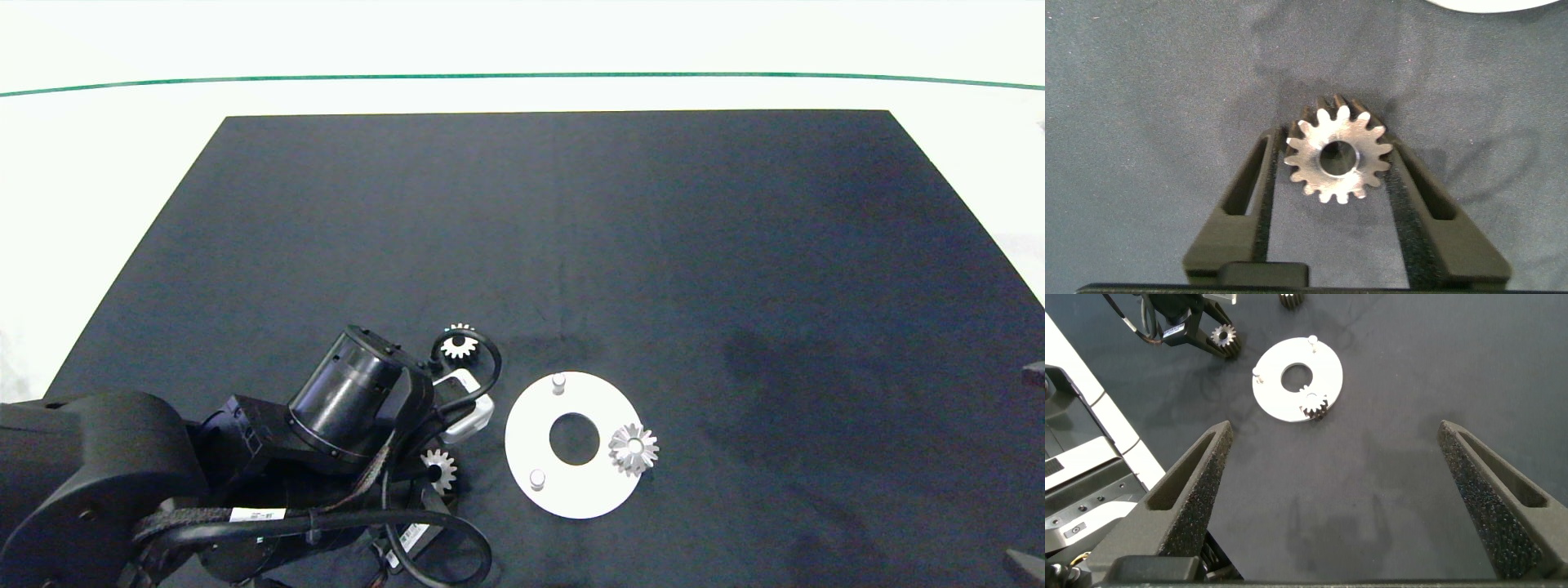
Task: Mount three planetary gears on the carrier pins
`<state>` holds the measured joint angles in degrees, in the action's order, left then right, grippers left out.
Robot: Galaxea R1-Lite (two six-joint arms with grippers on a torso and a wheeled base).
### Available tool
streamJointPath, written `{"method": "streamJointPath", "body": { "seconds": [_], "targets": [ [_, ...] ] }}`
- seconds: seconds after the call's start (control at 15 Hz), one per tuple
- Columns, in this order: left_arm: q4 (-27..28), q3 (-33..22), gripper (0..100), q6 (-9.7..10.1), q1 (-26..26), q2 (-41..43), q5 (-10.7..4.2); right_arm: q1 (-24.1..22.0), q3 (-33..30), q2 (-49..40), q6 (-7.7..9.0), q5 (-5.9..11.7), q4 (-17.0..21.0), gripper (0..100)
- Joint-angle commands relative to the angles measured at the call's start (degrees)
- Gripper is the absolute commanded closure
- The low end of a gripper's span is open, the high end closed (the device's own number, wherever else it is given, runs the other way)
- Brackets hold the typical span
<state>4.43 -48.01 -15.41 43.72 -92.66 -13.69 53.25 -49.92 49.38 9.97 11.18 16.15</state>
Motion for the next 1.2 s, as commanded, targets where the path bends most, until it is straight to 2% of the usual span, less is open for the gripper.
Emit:
{"method": "streamJointPath", "body": {
  "seconds": [0.07, 0.13, 0.6, 0.87, 1.2],
  "targets": [
    [-0.12, -0.07, 61, 2.14, 0.76, 0.29, -0.11, -0.16, 0.0, 0.1, 0.05, 0.07, -0.07, 0],
    [-0.03, 0.02, 64, 2.75, 0.85, 0.29, -0.11, -0.25, -0.18, 0.01, -0.04, 0.07, -0.07, 0],
    [0.06, -0.86, 77, 2.66, 1.46, 2.57, -0.11, -0.16, -0.35, 0.01, -0.13, 0.07, -0.07, 0],
    [0.32, -2.53, 78, 2.4, 3.83, 2.66, -0.2, -0.16, -0.35, 0.01, -0.13, -0.02, -0.07, 0],
    [4.54, -8.68, 78, 2.05, 9.72, 1.34, -0.2, -0.25, -0.44, 0.01, -0.13, 0.07, -0.07, 0]
  ]
}}
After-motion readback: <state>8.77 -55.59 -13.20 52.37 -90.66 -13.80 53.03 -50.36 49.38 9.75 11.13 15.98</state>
